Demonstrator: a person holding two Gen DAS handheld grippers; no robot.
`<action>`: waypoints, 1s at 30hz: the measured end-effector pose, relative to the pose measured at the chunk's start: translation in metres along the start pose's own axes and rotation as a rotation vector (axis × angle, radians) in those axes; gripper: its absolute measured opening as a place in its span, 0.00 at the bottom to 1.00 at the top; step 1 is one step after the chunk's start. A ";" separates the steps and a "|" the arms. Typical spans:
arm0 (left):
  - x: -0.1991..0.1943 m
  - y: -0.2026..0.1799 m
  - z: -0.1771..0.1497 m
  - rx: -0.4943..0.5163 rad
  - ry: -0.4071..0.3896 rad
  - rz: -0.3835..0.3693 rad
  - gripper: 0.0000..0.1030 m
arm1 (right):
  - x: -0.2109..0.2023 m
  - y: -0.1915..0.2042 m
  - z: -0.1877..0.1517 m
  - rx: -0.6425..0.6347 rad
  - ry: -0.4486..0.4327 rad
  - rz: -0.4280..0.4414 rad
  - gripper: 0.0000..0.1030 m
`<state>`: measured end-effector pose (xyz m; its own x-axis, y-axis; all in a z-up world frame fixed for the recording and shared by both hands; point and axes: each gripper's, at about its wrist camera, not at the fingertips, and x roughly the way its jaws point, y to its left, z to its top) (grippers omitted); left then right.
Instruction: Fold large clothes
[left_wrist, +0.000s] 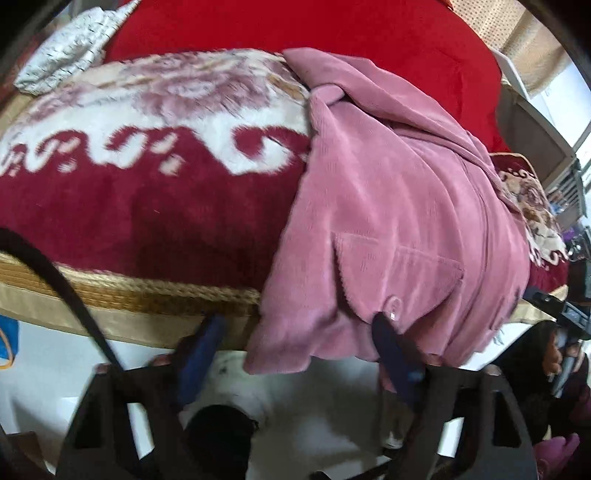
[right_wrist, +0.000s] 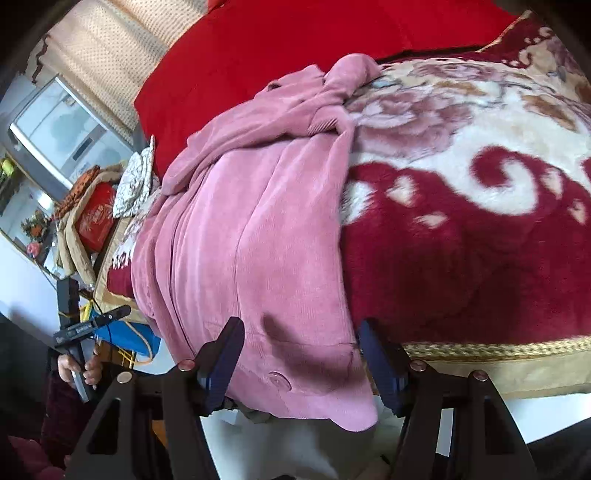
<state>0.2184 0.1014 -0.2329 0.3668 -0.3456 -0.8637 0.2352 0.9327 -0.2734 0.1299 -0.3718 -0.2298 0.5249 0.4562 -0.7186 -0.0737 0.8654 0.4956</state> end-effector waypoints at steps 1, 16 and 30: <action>0.001 -0.001 0.000 0.003 0.008 -0.009 0.53 | 0.002 0.003 -0.002 -0.011 -0.003 0.003 0.68; 0.016 -0.006 0.003 0.012 0.030 0.091 0.68 | 0.040 0.019 -0.018 -0.081 0.159 0.046 0.67; 0.046 -0.023 -0.003 0.083 0.146 0.027 0.22 | 0.065 0.048 -0.030 -0.174 0.191 0.023 0.25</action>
<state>0.2277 0.0647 -0.2675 0.2409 -0.2968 -0.9241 0.3026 0.9276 -0.2190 0.1346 -0.2947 -0.2674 0.3526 0.4924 -0.7957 -0.2368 0.8696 0.4332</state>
